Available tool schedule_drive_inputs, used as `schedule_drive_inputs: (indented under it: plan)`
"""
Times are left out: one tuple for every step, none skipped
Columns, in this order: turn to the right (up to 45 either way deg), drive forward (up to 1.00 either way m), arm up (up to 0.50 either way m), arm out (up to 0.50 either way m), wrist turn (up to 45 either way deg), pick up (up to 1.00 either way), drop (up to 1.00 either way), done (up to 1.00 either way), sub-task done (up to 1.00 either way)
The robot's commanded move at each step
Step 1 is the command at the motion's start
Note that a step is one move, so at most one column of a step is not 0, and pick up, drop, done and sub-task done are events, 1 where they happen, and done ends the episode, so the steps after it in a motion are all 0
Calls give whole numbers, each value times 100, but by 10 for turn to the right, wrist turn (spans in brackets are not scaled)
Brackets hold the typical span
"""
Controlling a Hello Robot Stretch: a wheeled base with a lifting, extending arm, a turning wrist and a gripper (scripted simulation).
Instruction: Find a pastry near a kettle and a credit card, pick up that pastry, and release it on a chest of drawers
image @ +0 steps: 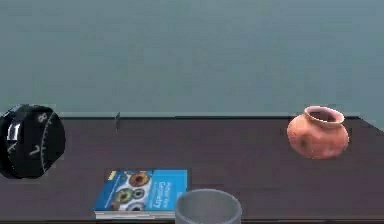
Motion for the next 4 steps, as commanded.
schedule_drive_inputs:
  plan:
    - [-450, 0, 0, 0, 0, 0, 0, 0, 0]
    - [-330, 0, 0, 0, 0, 0, 0, 0, 0]
    - [0, 0, 0, 30, 0, 0, 0, 0, 0]
    - [0, 0, 0, 0, 450, 0, 0, 0, 0]
